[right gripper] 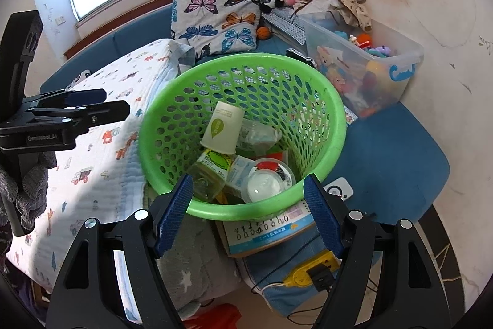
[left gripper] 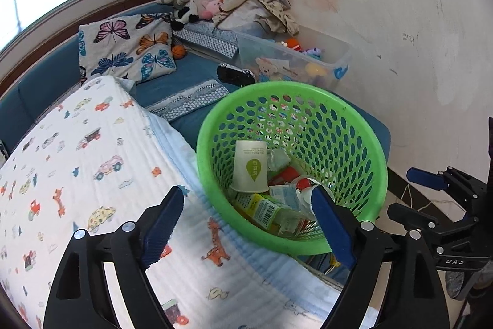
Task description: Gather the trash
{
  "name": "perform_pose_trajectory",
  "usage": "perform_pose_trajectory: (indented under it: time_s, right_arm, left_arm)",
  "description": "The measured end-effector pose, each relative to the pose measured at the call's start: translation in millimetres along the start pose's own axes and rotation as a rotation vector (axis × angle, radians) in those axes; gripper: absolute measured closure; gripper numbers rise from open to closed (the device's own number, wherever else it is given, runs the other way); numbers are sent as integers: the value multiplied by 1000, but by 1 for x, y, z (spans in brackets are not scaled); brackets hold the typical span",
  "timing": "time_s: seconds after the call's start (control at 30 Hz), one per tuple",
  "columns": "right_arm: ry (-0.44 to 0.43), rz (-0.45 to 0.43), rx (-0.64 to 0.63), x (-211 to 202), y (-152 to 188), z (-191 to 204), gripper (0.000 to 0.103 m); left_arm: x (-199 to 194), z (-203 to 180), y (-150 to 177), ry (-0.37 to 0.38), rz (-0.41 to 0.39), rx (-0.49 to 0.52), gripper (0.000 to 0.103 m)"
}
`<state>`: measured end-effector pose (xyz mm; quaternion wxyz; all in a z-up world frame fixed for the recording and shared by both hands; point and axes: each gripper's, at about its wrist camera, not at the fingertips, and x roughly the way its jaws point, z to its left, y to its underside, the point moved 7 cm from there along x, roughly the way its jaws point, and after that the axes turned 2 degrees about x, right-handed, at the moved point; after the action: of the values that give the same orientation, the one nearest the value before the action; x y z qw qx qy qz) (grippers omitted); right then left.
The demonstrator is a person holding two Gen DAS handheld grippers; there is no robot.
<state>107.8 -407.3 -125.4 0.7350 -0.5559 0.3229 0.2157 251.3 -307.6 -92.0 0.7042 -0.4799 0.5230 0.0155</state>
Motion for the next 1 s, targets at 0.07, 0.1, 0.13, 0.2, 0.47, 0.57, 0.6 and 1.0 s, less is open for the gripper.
perform_pose_trajectory:
  time_s: [0.07,0.1,0.13,0.2,0.47,0.57,0.6,1.0]
  right_arm:
    - [-3,-4,1,-2,0,3,28]
    - [-4,-6,1,-3,0,4,28]
    - [-4,-8,1,-4,-1,5,27]
    - [-7,-10,4,-6,-1,8,26]
    - [-16,-19,-5,-13,1,23,20]
    - [-24,-24,0,-16,3,27,18]
    - [-26,-23,3,-17,3,28,18]
    - [-9,-42,0,-34,6,44,13]
  left_arm:
    - [-5,1,1,-14,-10,2,16]
    - [-9,2,2,-19,-19,4,15]
    - [-13,2,2,-25,-26,6,15]
    - [-21,4,4,-34,-40,3,13]
    - [-48,18,16,-67,-79,-41,9]
    - [-57,23,20,-95,-93,-44,8]
    - [-61,25,21,-105,-97,-46,8]
    - [-105,41,44,-187,-154,-90,7]
